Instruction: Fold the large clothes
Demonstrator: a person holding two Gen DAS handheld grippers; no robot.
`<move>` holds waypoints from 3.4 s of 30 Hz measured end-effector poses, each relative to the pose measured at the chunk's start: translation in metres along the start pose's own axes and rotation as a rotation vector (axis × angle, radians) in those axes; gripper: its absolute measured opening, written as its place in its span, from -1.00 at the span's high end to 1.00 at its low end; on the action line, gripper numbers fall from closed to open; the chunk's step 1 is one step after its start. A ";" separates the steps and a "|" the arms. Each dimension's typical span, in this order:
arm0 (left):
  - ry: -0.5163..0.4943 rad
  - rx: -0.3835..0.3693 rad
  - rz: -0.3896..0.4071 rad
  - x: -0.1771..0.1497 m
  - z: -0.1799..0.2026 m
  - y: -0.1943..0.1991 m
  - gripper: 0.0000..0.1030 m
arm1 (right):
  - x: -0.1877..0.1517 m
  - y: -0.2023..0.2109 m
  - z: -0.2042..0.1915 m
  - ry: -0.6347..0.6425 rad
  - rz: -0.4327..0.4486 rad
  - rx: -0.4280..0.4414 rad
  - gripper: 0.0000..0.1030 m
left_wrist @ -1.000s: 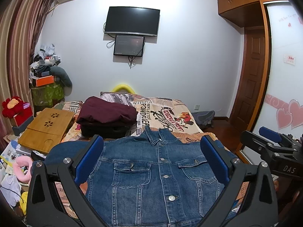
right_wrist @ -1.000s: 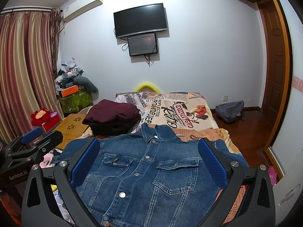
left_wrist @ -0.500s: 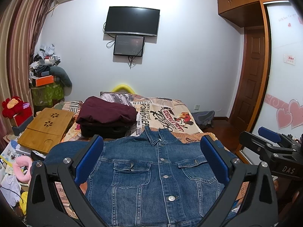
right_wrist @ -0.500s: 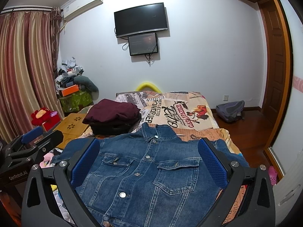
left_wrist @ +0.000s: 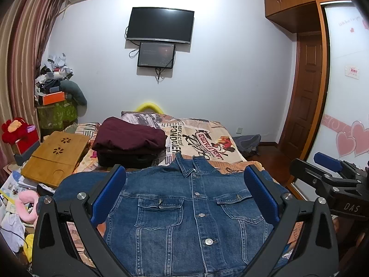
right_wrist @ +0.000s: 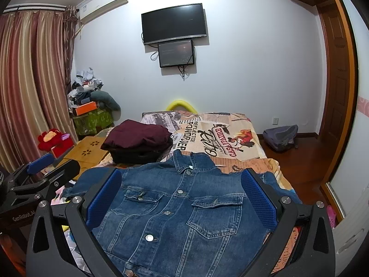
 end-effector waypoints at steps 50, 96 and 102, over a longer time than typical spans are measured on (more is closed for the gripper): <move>0.344 0.208 -0.251 -0.043 -0.214 -0.116 -1.00 | 0.006 -0.064 0.020 0.029 -0.078 -0.116 -1.00; 0.420 0.383 -0.257 -0.050 -0.315 -0.187 0.92 | -0.019 -0.134 0.057 -0.011 -0.251 -0.168 -1.00; 0.278 0.155 -0.196 0.004 -0.215 -0.196 0.93 | -0.021 -0.127 0.066 -0.012 -0.243 -0.166 -1.00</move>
Point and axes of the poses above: each gripper's, at about its wrist camera, not at the fingertips, and y roughly against the way its jaws point, z to its right, x to its top, the point moved 7 cm from there along -y, roughly the way its jaws point, and after that the axes turned 1 degree about x, right-handed, at the moved point
